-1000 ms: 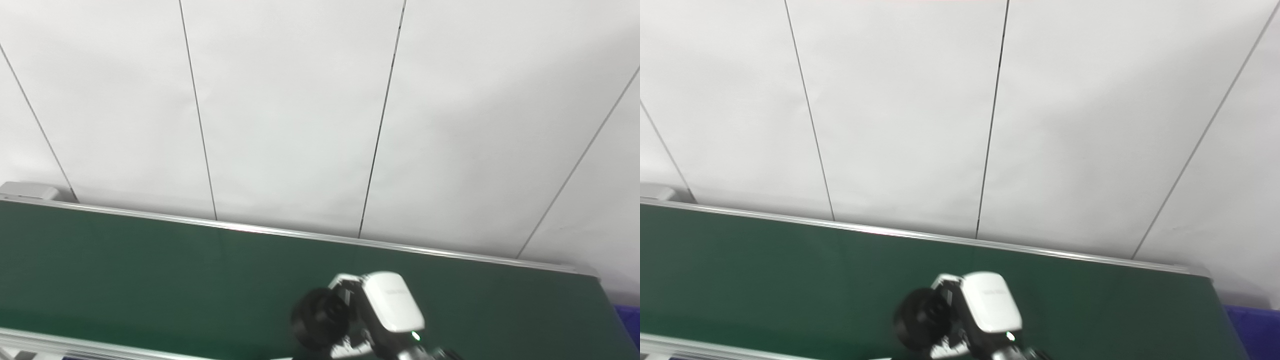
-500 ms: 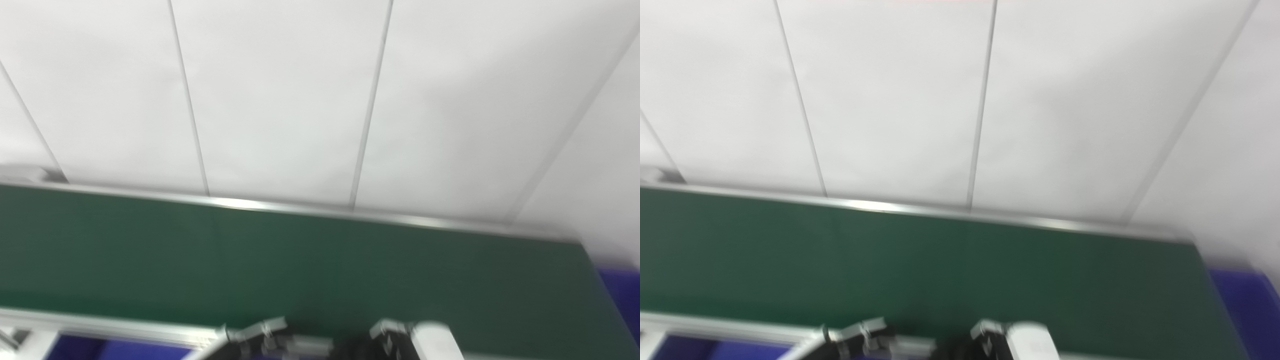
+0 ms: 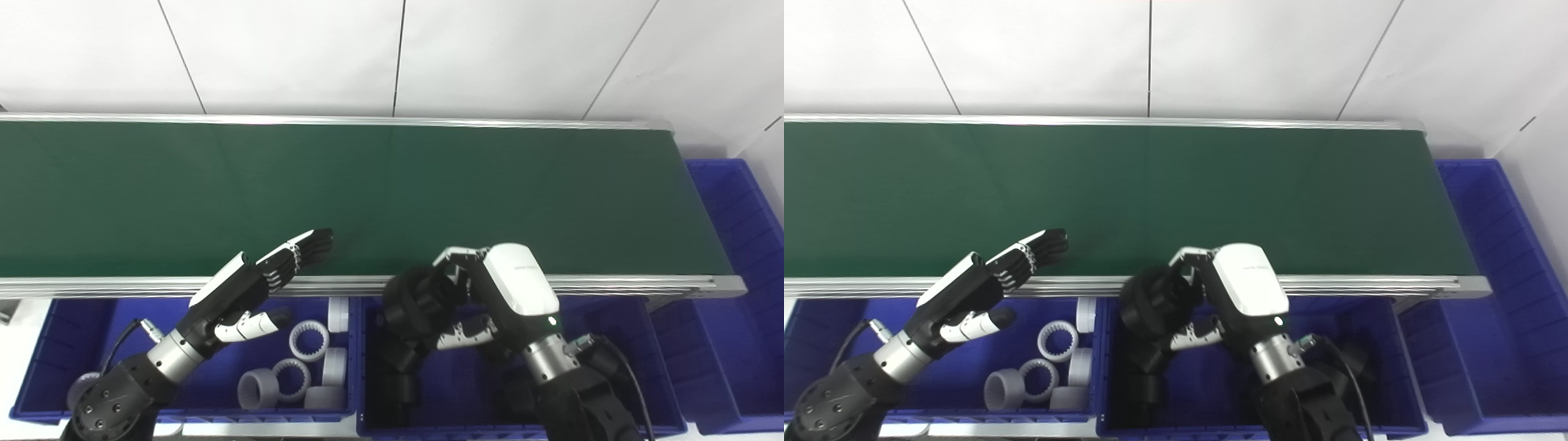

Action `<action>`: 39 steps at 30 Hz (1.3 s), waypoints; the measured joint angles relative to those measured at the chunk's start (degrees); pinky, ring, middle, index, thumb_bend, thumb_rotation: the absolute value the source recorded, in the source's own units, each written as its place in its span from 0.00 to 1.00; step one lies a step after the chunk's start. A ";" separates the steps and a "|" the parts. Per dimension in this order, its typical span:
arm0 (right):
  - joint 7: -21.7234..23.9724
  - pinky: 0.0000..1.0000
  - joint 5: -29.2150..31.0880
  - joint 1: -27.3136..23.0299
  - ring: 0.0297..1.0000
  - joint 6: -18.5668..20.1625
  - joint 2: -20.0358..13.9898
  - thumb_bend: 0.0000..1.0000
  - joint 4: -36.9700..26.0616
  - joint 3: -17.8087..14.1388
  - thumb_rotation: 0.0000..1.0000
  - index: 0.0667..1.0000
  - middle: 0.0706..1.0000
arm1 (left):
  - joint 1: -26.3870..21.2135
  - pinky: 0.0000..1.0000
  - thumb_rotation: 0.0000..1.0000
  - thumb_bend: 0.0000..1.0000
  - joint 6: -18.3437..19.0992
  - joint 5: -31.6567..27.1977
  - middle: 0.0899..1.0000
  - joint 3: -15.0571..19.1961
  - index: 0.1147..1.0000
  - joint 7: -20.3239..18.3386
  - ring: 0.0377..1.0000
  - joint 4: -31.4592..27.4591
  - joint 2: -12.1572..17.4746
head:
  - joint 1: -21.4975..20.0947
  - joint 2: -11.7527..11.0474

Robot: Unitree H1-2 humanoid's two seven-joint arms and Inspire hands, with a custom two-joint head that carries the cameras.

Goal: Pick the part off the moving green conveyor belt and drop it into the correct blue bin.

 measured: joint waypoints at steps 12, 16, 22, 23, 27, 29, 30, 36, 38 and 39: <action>5.58 0.15 -1.23 -0.18 0.18 0.05 -0.37 0.52 0.03 0.06 0.15 0.43 0.21 | 0.10 0.94 0.69 0.41 0.95 -0.04 0.96 -0.08 0.93 1.03 0.96 -1.03 -0.01 | 0.35 0.35; 11.08 0.27 -3.00 -0.57 0.32 0.52 -0.85 0.52 0.06 0.58 0.17 0.45 0.36 | 0.16 0.94 0.68 0.41 1.03 -0.04 0.95 -0.11 0.93 1.08 0.96 -1.11 -0.01 | 0.35 0.70; 21.28 0.42 -5.39 -1.74 0.48 4.55 -1.45 0.90 -0.63 1.15 0.54 0.59 0.53 | 0.51 0.94 0.69 0.42 1.10 -0.05 0.96 -0.17 0.93 1.11 0.96 -2.40 -0.01 | 0.62 0.79; 22.29 0.43 -5.50 -1.88 0.50 4.73 -1.57 0.91 -0.73 1.22 0.55 0.60 0.54 | 0.51 0.94 0.69 0.42 1.14 -0.05 0.96 -0.16 0.93 1.12 0.96 -2.40 -0.01 | 0.53 0.88; 25.16 0.52 -5.45 -2.40 0.56 6.03 -1.61 0.93 -1.29 1.21 0.55 0.61 0.58 | 0.60 0.94 0.68 0.42 1.41 -0.09 0.96 -0.16 0.93 1.16 0.96 -2.48 -0.01 | 0.62 0.97; 25.97 0.51 -5.18 -2.47 0.55 6.28 -1.62 0.92 -1.29 1.20 0.55 0.60 0.57 | 0.65 0.94 0.69 0.43 1.95 -0.09 0.96 -0.16 0.93 1.21 0.96 -2.65 -0.01 | 0.62 0.97; 26.29 0.51 -4.99 -2.47 0.55 6.36 -1.62 0.92 -1.29 1.20 0.54 0.60 0.57 | 0.70 0.94 0.69 0.42 2.07 -0.09 0.96 -0.16 0.93 1.24 0.96 -2.66 -0.01 | 0.62 0.97; 26.45 0.63 -3.87 -2.42 0.66 6.37 -1.63 0.94 -1.30 1.10 0.53 0.66 0.66 | 0.96 0.94 0.68 0.42 2.08 -0.09 0.95 -0.16 0.93 1.24 0.96 -2.65 -0.02 | 0.70 0.88; 26.44 0.61 -3.16 -2.34 0.64 6.38 -1.63 0.93 -1.30 1.01 0.52 0.67 0.64 | 0.99 0.94 0.68 0.41 2.08 -0.09 0.96 -0.15 0.93 1.25 0.96 -2.65 -0.02 | 0.79 0.79; 26.39 0.59 -2.63 -2.25 0.61 6.38 -1.59 0.88 -1.31 0.89 0.50 0.67 0.62 | 1.02 0.94 0.67 0.41 2.08 -0.09 0.95 -0.15 0.93 1.27 0.96 -2.65 -0.02 | 0.88 0.70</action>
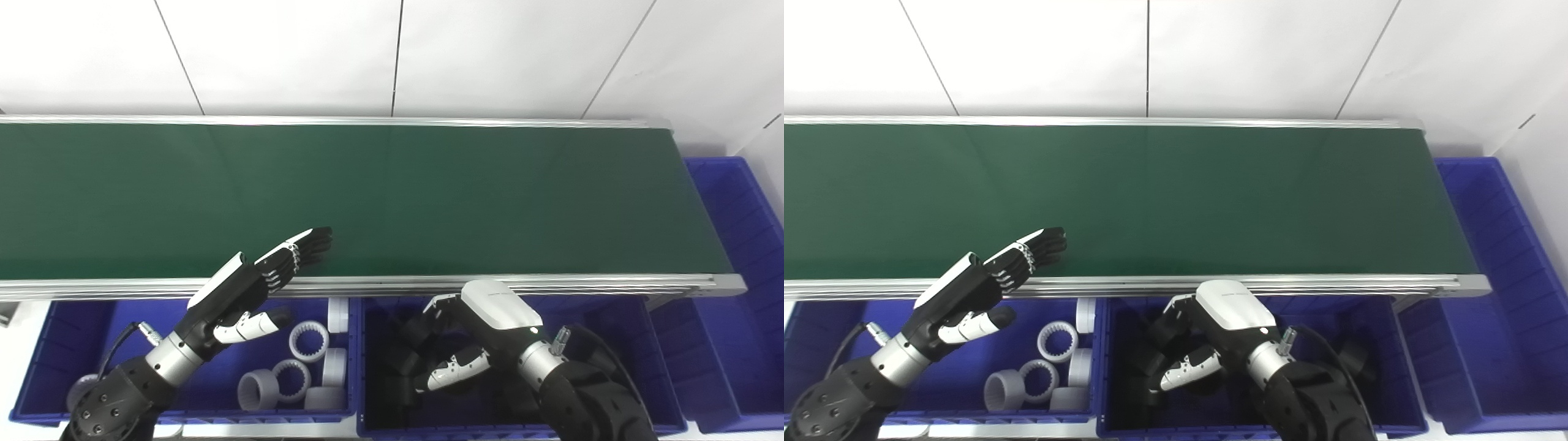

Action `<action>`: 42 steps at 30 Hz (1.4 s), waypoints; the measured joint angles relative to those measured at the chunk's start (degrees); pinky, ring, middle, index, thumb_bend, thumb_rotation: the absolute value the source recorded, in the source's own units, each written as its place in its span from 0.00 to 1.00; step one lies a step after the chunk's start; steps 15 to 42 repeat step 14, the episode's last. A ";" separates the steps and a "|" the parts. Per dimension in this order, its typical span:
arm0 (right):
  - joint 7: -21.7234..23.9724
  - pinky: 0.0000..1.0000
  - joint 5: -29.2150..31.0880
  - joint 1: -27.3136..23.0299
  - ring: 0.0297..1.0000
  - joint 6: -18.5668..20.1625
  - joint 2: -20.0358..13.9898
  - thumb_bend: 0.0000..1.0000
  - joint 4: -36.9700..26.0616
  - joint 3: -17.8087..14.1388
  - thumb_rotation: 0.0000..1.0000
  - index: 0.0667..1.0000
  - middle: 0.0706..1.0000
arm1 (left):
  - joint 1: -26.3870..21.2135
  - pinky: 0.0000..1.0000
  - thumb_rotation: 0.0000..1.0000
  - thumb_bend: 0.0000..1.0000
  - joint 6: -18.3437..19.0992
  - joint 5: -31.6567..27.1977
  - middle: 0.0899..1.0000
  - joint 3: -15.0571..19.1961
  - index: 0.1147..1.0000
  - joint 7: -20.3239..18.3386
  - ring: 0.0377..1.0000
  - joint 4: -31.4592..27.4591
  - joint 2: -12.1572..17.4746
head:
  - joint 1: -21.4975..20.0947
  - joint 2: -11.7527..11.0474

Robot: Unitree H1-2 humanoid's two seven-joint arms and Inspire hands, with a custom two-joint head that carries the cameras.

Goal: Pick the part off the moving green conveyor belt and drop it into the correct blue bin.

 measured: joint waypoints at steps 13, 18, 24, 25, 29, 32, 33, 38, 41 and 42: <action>-14.40 0.54 25.61 4.43 0.59 -8.46 2.07 0.57 0.54 -4.75 0.62 0.65 0.63 | 0.92 0.94 0.69 0.41 -0.05 0.09 0.95 0.00 0.93 0.69 0.95 -0.14 -0.03 | 0.18 -0.18; -15.24 0.54 27.39 4.54 0.60 -9.27 2.41 0.54 0.74 -4.92 0.70 0.66 0.64 | 0.92 0.94 0.69 0.41 -0.11 0.09 0.95 -0.02 0.93 0.68 0.95 -0.13 -0.03 | 0.18 -0.18; -15.24 0.54 27.39 4.54 0.60 -9.27 2.41 0.54 0.74 -4.92 0.70 0.66 0.64 | 0.92 0.94 0.69 0.41 -0.11 0.09 0.95 -0.02 0.93 0.68 0.95 -0.13 -0.03 | 0.18 -0.18; -15.24 0.54 27.39 4.54 0.60 -9.27 2.41 0.54 0.74 -4.92 0.70 0.66 0.64 | 0.92 0.94 0.69 0.41 -0.11 0.09 0.95 -0.02 0.93 0.68 0.95 -0.13 -0.03 | 0.18 -0.18; -15.24 0.54 27.39 4.54 0.60 -9.27 2.41 0.54 0.74 -4.92 0.70 0.66 0.64 | 0.92 0.94 0.69 0.41 -0.11 0.09 0.95 -0.02 0.93 0.68 0.95 -0.13 -0.03 | 0.18 -0.18; -15.24 0.54 27.39 4.54 0.60 -9.27 2.41 0.54 0.74 -4.92 0.70 0.66 0.64 | 0.92 0.94 0.69 0.41 -0.11 0.09 0.95 -0.02 0.93 0.68 0.95 -0.13 -0.03 | 0.18 -0.18; -15.24 0.54 27.39 4.54 0.60 -9.27 2.41 0.54 0.74 -4.92 0.70 0.66 0.64 | 0.92 0.94 0.69 0.41 -0.11 0.09 0.95 -0.02 0.93 0.68 0.95 -0.13 -0.03 | 0.18 -0.18; -15.24 0.54 27.39 4.54 0.60 -9.27 2.41 0.54 0.74 -4.92 0.70 0.66 0.64 | 0.92 0.94 0.69 0.41 -0.11 0.09 0.95 -0.02 0.93 0.68 0.95 -0.13 -0.03 | 0.18 -0.18; -15.24 0.54 27.39 4.54 0.60 -9.27 2.41 0.54 0.74 -4.92 0.70 0.66 0.64 | 0.92 0.94 0.69 0.41 -0.11 0.09 0.95 -0.02 0.93 0.68 0.95 -0.13 -0.03 | 0.18 -0.18; -15.24 0.54 27.39 4.54 0.60 -9.27 2.41 0.54 0.74 -4.92 0.70 0.66 0.64 | 0.92 0.94 0.69 0.41 -0.11 0.09 0.95 -0.02 0.93 0.68 0.95 -0.13 -0.03 | 0.18 -0.18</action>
